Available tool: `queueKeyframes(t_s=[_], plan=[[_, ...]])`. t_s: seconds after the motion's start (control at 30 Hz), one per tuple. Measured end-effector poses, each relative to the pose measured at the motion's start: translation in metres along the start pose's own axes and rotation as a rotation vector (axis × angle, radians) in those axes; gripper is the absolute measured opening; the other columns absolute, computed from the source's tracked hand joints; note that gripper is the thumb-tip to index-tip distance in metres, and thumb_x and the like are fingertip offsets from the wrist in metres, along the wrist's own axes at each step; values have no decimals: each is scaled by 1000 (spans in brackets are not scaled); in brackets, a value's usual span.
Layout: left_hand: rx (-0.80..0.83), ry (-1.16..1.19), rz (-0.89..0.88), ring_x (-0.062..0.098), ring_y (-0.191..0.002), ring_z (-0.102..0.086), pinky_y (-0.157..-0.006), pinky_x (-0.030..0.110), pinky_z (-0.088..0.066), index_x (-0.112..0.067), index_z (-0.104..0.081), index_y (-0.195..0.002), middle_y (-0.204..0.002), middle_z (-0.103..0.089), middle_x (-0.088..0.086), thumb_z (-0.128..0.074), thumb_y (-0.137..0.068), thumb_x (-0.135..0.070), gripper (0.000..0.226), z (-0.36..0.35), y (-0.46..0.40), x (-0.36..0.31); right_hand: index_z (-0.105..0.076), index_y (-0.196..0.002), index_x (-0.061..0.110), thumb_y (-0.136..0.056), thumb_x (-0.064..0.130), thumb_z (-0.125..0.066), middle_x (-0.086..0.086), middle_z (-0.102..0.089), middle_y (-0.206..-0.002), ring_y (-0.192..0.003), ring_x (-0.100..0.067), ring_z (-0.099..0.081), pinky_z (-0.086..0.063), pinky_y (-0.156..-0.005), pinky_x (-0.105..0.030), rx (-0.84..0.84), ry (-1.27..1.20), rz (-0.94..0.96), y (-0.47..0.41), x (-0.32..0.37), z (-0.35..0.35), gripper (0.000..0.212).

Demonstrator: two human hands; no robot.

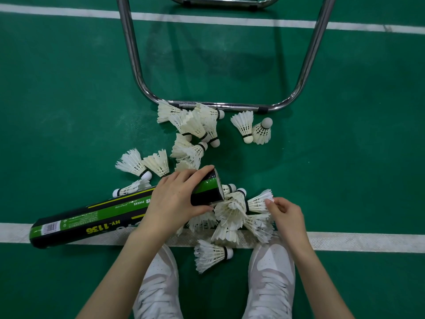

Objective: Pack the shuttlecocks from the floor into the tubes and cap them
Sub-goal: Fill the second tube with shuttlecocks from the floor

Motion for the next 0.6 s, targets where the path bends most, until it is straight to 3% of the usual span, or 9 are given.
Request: queueKeyframes(t_s=[0.17,0.3,0.47,0.6], plan=[[5,1,1,20,-103,-51,-83,31,-38,-34,-31,-140,-117,-56,-6,-71,-66,-54,87,0,0,0,-63,-76,9,-91,24,-57,-20,-64,-76,-65,-21,-50,-41,-63,-31,-81,-34,72,1,12,11,22],[3,11,5,20,-105,-51,-83,32,-39,-35,-30,-141,-117,-56,-5,-72,-67,-53,87,2,1,0,-64,-81,7,-91,23,-57,-19,-66,-83,-75,-35,-55,-41,-67,-30,-171,-99,130,3,27,27,20],[8,5,4,21,-103,-52,-81,33,-39,-34,-30,-141,-115,-56,-5,-72,-67,-52,87,2,1,-1,-67,-85,14,-91,21,-58,1,-68,-83,-70,0,-58,-44,-65,-7,-81,-304,171,16,59,27,13],[18,1,0,21,-103,-51,-83,34,-40,-34,-31,-141,-117,-56,-4,-73,-66,-51,87,0,1,-2,-67,-87,13,-89,24,-58,-7,-67,-80,-70,-6,-57,-43,-63,-10,48,-316,234,32,82,7,14]])
Point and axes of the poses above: each hand's wrist, its own y-axis away from the middle knuckle, its own z-axis out of the back of the hand, x = y × z, the point moved 8 cm from there along -y, towards the middle knuckle
